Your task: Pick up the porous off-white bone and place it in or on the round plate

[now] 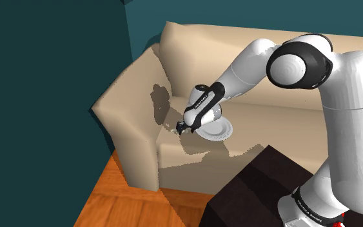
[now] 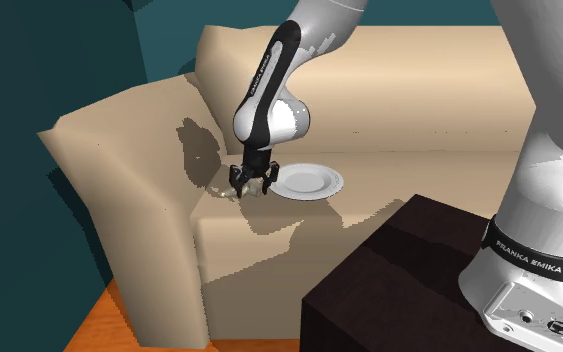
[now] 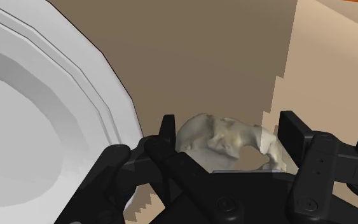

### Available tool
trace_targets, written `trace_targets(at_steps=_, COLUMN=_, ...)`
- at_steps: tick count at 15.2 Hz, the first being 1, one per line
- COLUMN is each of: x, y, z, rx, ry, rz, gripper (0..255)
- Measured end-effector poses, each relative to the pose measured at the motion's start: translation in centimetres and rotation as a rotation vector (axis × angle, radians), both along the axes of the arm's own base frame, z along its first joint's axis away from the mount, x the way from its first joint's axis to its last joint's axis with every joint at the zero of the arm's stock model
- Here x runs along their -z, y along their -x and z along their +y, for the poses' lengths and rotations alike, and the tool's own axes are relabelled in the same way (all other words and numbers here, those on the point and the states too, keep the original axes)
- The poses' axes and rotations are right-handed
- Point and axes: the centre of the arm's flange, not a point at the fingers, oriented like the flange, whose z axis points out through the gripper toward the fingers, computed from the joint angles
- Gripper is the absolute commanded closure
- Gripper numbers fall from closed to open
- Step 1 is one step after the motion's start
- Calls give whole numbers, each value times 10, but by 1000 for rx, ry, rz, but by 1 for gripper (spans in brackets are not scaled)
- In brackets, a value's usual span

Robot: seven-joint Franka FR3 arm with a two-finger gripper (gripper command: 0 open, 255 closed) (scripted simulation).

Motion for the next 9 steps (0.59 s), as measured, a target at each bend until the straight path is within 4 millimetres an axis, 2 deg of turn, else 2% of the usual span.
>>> trace_targets(at_steps=9, x=-42, y=0, z=-1, rx=1, ry=1, rz=0, gripper=255)
